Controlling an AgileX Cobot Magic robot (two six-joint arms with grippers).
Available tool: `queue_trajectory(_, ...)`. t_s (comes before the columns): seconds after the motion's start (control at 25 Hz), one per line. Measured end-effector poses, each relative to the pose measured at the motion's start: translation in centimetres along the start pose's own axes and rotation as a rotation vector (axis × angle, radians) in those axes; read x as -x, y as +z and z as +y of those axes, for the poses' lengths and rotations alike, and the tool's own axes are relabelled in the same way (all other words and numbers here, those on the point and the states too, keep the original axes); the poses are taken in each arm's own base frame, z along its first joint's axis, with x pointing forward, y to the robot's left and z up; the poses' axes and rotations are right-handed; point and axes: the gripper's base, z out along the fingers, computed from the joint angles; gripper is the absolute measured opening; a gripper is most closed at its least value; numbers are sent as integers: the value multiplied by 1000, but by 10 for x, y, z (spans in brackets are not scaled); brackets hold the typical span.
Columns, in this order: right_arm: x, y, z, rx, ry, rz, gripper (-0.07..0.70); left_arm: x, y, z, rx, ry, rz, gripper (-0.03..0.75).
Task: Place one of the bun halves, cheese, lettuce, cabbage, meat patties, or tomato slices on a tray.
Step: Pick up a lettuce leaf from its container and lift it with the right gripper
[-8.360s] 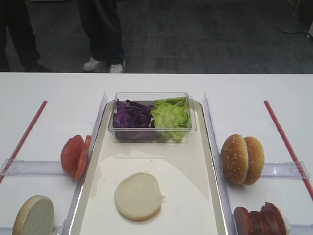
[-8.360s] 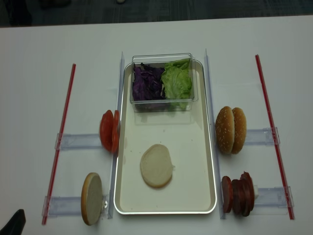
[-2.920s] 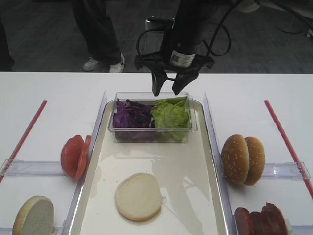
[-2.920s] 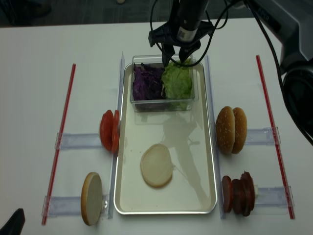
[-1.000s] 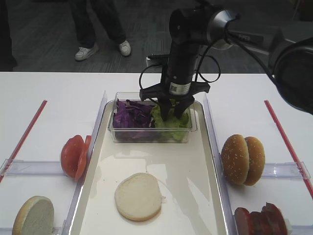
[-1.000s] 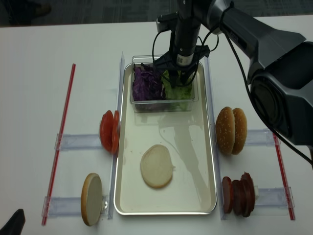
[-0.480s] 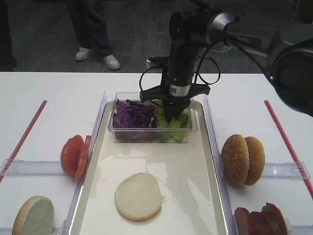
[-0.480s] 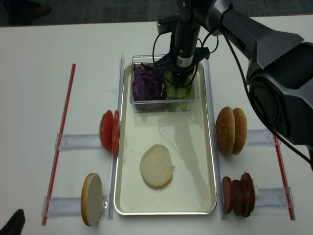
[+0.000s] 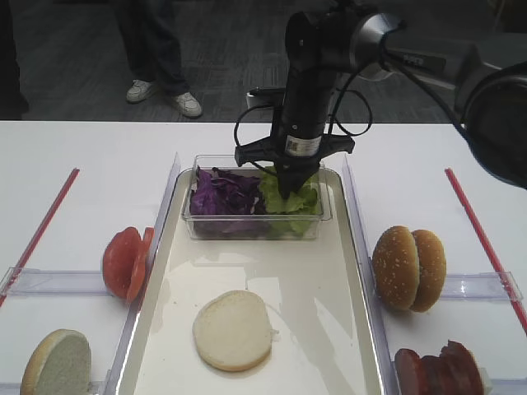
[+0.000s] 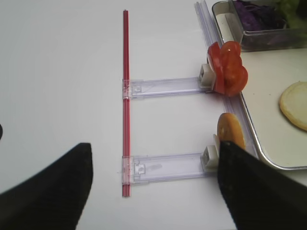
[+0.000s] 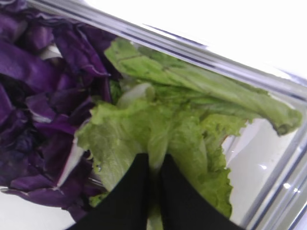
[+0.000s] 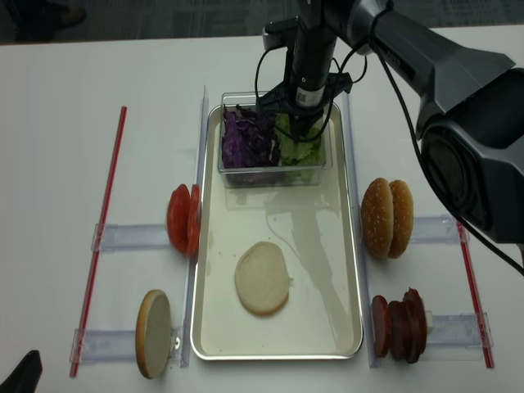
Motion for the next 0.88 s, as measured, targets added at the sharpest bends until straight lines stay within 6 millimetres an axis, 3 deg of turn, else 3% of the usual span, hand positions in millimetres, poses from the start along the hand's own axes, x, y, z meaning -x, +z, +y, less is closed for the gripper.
queue_trajectory(0.32,0,-7,1,4,-1,-14,89,0,0,0,0,0,0,508)
queue_trajectory(0.88,-1,-44,7,24,-5,-85,89,0,0,0,0,0,0,496)
